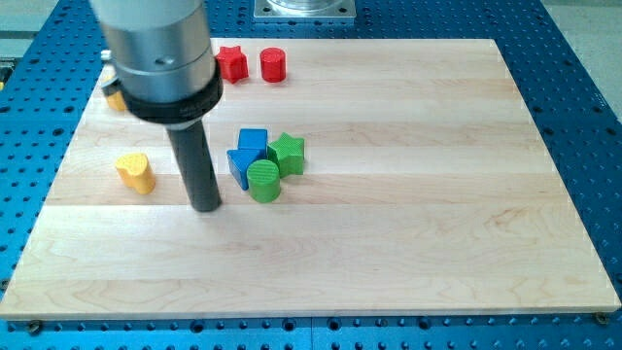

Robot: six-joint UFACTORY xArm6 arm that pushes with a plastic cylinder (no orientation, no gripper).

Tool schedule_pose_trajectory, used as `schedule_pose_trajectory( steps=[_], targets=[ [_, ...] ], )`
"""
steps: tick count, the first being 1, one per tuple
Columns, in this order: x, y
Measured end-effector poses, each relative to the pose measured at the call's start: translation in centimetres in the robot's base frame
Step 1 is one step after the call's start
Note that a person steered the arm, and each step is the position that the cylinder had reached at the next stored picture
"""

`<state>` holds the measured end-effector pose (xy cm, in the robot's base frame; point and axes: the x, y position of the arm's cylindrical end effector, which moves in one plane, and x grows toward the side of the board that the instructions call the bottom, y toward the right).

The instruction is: Move the yellow heart to the left of the blue cube

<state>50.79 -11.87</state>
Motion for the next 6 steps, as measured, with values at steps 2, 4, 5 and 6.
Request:
schedule_pose_trajectory(
  steps=[2,4,5,6],
  targets=[
    [-2.0,-8.1],
    [-9.4,-1.9],
    [-3.4,-4.1],
    [-3.3,-10.1]
  ],
)
